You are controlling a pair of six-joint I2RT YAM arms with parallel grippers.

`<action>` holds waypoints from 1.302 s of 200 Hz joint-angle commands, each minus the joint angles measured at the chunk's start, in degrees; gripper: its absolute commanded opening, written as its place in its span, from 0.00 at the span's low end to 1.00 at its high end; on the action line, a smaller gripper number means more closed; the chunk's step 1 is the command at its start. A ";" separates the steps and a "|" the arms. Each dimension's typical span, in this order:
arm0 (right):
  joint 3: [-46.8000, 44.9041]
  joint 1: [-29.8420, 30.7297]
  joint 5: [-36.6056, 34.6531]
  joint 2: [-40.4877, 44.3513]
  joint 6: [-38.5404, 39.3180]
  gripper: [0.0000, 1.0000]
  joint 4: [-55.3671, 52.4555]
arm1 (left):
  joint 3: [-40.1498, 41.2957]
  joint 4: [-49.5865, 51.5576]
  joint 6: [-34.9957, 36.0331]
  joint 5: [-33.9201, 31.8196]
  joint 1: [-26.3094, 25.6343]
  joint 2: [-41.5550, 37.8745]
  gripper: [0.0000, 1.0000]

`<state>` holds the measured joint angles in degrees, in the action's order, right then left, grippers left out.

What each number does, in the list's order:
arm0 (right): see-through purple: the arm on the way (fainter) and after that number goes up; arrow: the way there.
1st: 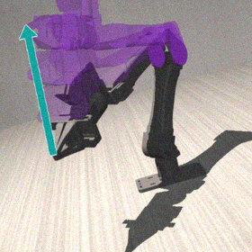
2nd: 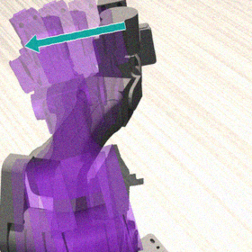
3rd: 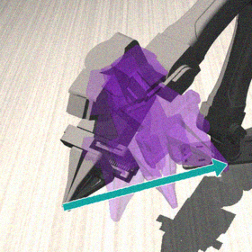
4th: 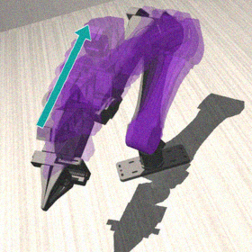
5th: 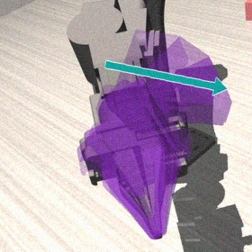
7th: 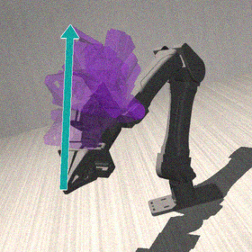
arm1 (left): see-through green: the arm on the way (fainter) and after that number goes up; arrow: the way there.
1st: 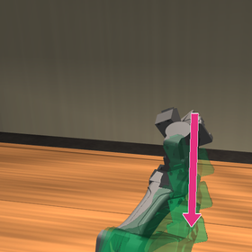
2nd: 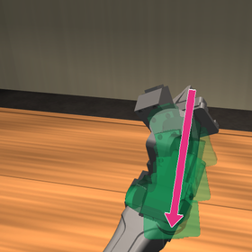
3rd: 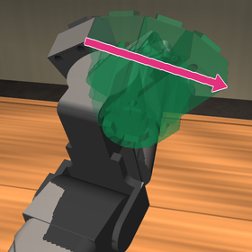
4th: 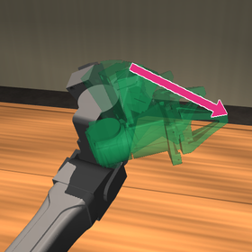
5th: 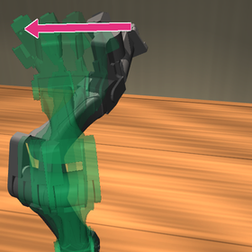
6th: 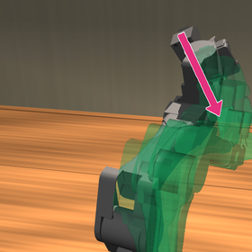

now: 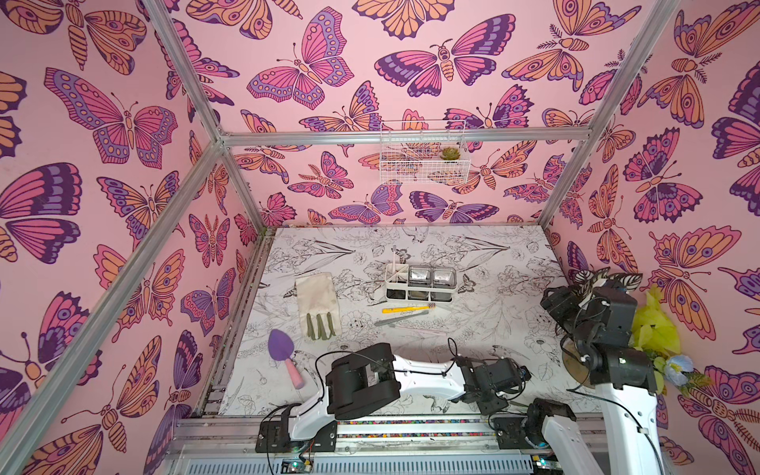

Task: Place the toothbrush into the toothbrush holder
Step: Pick up the toothbrush from the center of the board.

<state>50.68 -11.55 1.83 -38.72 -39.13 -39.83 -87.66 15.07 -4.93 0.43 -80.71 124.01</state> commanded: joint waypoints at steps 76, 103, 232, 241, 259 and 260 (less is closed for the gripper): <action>-0.55 -0.72 0.28 0.60 1.84 0.81 0.96 | -7.09 8.74 -4.23 -0.08 -0.43 6.07 0.53; -0.12 -1.06 1.23 -0.37 2.05 0.81 1.07 | -7.99 11.15 -5.94 -1.79 -0.50 7.30 0.45; -1.53 -1.81 5.00 -1.47 3.08 0.81 3.18 | -4.43 17.84 -10.72 -4.50 3.05 5.94 0.00; -1.85 -1.81 5.23 -1.61 3.02 0.81 3.51 | -4.02 18.23 -10.72 -4.38 3.39 5.70 0.00; -2.31 -1.80 6.45 -1.97 3.16 0.81 4.46 | -2.97 18.79 -10.67 -5.09 4.08 4.80 0.00; -2.32 -1.81 6.62 -2.06 3.18 0.81 4.48 | -2.88 18.78 -10.65 -5.17 4.12 4.69 0.00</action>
<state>49.36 -13.04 6.28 -40.36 -37.04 -37.21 -94.56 25.67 -14.87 -3.40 -77.95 127.59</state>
